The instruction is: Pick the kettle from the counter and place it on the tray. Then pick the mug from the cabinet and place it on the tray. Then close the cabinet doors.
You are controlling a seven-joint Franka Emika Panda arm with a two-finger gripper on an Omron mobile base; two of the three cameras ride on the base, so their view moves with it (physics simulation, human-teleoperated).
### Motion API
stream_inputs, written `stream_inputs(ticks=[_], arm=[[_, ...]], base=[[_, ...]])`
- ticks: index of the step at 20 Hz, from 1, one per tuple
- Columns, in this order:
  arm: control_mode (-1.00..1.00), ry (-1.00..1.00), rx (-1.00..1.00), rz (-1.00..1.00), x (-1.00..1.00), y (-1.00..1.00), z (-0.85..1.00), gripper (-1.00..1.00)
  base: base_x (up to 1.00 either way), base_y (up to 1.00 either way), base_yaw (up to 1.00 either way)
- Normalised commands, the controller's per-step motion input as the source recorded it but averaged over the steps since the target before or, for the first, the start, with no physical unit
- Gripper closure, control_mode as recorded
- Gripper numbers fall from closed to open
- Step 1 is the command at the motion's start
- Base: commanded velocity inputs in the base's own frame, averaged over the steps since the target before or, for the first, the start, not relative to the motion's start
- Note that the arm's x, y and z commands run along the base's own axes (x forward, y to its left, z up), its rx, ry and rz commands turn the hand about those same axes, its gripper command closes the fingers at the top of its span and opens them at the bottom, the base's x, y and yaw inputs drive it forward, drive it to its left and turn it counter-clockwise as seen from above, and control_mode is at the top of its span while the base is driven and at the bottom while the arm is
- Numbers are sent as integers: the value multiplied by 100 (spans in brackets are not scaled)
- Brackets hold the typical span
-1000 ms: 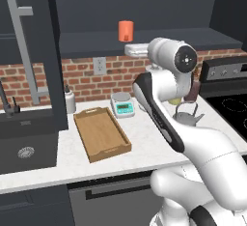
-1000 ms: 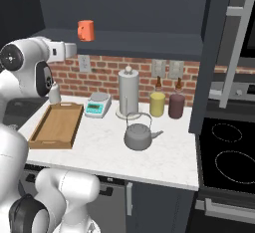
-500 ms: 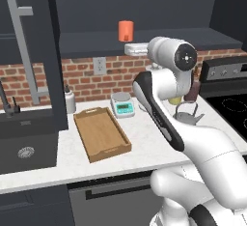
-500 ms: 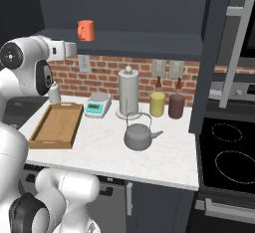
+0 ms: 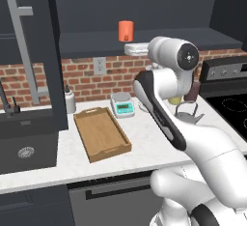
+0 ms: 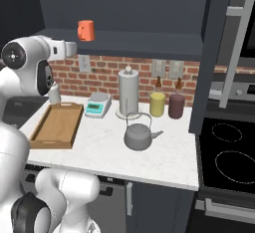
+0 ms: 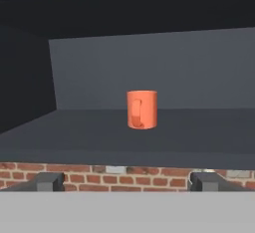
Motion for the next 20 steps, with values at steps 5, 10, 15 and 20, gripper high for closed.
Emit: stream_inputs(ticks=[5, 10, 15, 20], arm=[[-100, 0, -1, 3, 15, 7, 5, -100], [-100, 0, 0, 0, 15, 2, 23, -100], [-100, 5, 0, -4, 16, 0, 25, -100], [-100, 7, 0, -7, 19, 2, 10, -100]], base=[[0, 0, 0], [0, 0, 0], [0, 0, 0], [0, 0, 0]])
